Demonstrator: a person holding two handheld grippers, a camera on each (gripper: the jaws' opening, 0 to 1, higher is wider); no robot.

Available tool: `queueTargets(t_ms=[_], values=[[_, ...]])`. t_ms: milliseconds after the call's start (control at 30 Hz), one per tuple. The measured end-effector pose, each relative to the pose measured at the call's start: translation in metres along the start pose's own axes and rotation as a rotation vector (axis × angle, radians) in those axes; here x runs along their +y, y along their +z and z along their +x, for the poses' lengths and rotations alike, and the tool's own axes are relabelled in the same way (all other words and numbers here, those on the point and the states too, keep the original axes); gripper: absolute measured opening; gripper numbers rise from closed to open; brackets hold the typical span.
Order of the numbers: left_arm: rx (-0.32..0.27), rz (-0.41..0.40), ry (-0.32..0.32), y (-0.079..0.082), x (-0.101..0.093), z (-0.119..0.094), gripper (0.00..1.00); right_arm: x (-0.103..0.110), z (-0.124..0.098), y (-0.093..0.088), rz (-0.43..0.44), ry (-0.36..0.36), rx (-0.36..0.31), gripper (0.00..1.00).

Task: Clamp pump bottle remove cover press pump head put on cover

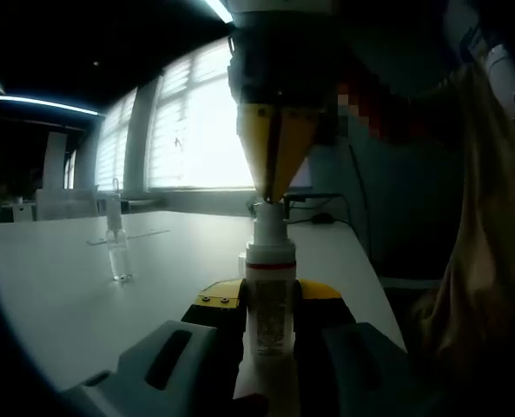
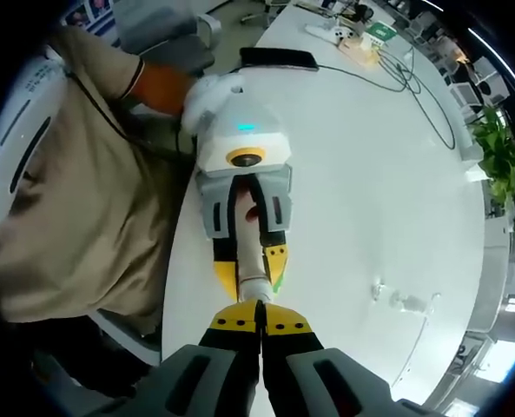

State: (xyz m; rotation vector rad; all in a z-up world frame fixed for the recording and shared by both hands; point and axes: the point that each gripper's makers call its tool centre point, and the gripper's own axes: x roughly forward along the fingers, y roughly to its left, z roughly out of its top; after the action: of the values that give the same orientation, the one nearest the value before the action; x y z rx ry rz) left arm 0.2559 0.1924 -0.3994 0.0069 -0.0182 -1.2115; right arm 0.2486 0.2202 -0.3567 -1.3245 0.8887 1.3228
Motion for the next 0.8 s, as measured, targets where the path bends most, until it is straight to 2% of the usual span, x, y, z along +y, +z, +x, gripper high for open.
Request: queueTargets(t_ms=[200,533,800], values=[[0.000,0.000,0.000,0.0000,-0.0001,0.0000,0.12,-0.0006,0.0026,-0.0002,-0.003,0.008,0.011,0.00],[0.000,-0.004,-0.001,0.0000,0.0001,0.0000,0.12,0.0001,0.0043,-0.0012,0.015,0.033,-0.012,0.00],[0.000,-0.002,0.001,-0.0001,0.0004,0.0001,0.12,0.0004,0.0041,-0.0011,0.003,0.018,-0.004,0.00]])
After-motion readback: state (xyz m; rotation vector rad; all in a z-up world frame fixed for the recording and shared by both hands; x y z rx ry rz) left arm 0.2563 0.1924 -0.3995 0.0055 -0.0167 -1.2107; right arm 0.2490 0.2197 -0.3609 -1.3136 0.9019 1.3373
